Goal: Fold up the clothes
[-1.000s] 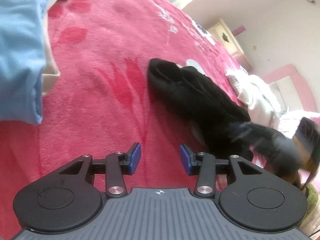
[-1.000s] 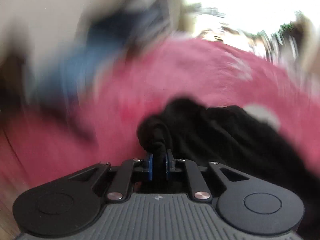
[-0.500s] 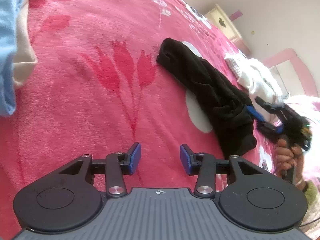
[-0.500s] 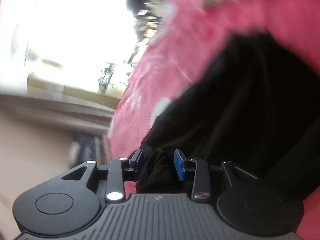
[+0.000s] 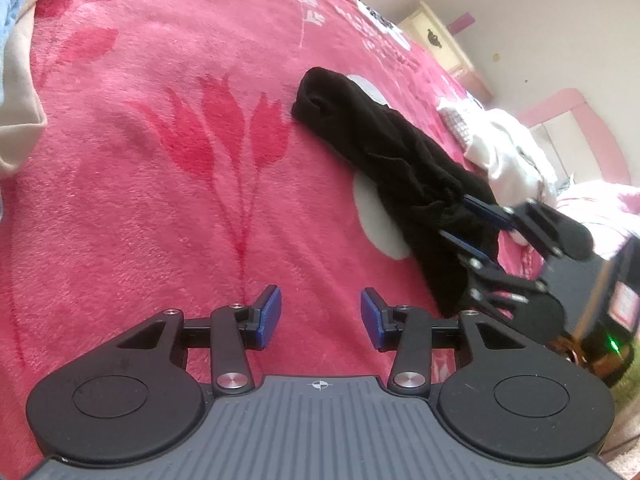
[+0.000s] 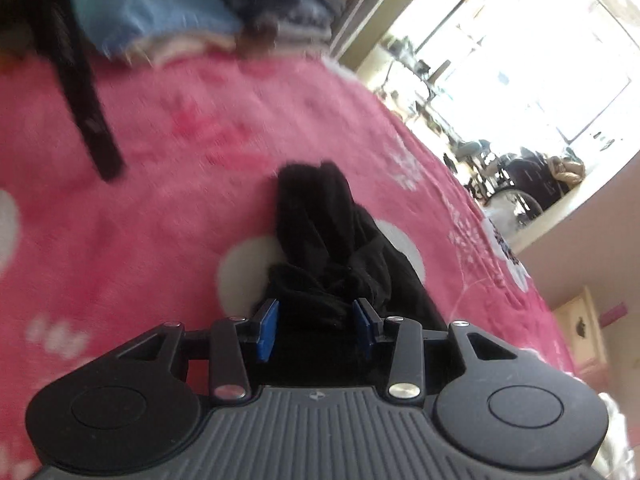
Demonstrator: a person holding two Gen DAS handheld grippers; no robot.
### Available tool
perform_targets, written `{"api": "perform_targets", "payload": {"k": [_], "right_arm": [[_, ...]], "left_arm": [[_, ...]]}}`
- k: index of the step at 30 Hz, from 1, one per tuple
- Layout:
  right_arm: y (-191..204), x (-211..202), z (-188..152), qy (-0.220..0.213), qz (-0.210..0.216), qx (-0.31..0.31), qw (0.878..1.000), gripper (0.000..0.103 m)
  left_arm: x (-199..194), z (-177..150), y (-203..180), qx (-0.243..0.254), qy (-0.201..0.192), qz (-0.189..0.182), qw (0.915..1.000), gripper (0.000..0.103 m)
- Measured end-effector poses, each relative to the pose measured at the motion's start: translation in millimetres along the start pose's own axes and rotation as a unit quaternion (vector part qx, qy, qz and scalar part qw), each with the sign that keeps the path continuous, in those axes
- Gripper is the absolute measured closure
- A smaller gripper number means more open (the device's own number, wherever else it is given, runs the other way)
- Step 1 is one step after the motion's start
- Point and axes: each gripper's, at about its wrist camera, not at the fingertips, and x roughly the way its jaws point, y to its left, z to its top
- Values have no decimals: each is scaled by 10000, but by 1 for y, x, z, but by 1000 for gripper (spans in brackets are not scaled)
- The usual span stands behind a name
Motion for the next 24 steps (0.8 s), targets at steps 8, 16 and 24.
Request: {"api": "perform_targets", "payload": {"k": [8,16,24], "right_arm": [[-92,-7,-40,-253,941,4116,9061,89],[-121,18,-214,-1428,2813,8597,4018,89],[-122,6,-140,-791,3400,7264,5921,80]], "left_arm": [[-1,-1,1,-26,-16,-54,10000,58],[-1,-2,2,-90,-17,-61,9999,58],[-1,-6,-9,152,38,-253,9996,58]]}}
